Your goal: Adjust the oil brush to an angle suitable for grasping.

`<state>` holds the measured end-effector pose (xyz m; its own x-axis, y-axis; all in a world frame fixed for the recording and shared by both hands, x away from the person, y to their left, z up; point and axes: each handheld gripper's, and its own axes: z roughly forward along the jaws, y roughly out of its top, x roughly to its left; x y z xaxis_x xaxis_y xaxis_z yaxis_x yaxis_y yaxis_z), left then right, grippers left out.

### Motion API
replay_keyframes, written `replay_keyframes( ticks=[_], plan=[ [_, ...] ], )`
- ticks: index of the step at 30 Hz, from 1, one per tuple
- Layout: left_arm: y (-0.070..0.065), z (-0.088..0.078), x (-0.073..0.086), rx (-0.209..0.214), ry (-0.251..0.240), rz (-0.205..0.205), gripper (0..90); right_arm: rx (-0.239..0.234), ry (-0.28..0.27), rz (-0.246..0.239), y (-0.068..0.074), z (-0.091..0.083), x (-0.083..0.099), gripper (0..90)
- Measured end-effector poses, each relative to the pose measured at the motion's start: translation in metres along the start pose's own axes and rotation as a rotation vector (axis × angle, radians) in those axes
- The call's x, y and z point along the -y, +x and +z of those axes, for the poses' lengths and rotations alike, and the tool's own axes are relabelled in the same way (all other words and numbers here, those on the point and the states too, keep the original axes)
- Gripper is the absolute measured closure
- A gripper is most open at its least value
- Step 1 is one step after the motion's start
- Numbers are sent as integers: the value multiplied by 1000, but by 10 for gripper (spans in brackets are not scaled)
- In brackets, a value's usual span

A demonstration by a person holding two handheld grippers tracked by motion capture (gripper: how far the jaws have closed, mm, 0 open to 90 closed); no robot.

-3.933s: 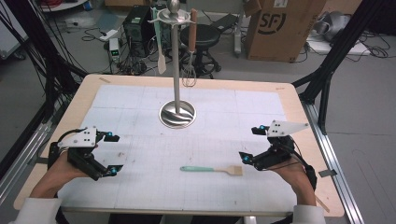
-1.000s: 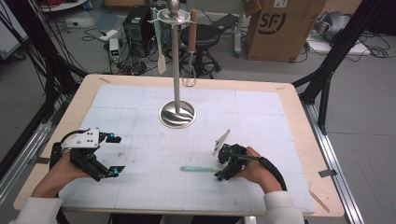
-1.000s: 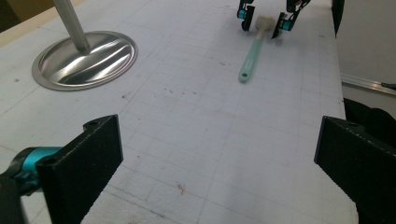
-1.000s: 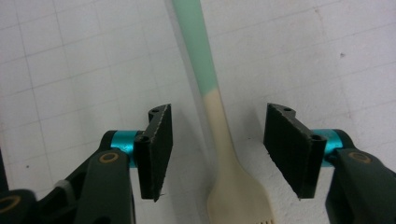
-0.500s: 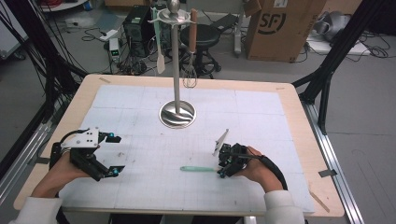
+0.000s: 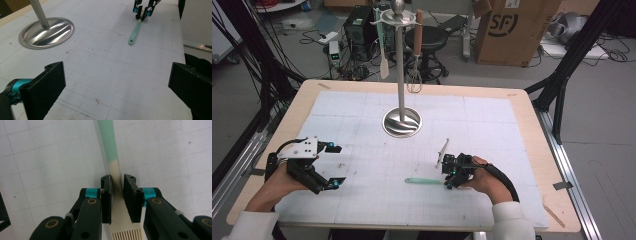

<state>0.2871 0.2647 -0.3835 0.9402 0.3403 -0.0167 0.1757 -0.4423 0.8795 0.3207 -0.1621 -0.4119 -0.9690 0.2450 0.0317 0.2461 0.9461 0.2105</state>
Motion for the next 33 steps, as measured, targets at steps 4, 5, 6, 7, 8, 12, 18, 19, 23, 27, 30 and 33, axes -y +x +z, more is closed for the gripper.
replay_keyframes(
  ticks=[4,5,6,7,8,12,18,19,23,27,30,33],
  plan=[
    [0,1,0,-2,6,-3,17,3,6,-19,1,0,-1,777],
    [0,1,0,-2,8,-1,17,4,15,-20,2,0,-2,785],
    [0,1,0,-3,10,0,17,6,18,-27,3,0,-2,801],
    [0,2,0,-4,10,-1,17,3,25,-34,3,0,-3,811],
    [0,2,0,-4,12,0,17,4,32,-36,3,1,-4,814],
    [0,1,0,-6,11,-1,17,5,37,-36,4,0,-5,820],
    [0,1,0,-6,7,-1,17,6,-23,-10,3,-1,3,822],
    [0,1,0,-6,8,-1,17,7,-32,-5,2,-2,4,822],
    [0,1,0,-8,11,-1,17,22,-89,3,1,-7,5,821],
    [0,1,1,-8,13,-3,17,10,-176,21,-2,-18,6,821],
    [1,2,1,-8,11,-4,17,9,-239,34,-3,-27,8,821],
    [2,1,1,-11,11,-4,17,7,-300,40,-5,-35,8,821]
  ],
)
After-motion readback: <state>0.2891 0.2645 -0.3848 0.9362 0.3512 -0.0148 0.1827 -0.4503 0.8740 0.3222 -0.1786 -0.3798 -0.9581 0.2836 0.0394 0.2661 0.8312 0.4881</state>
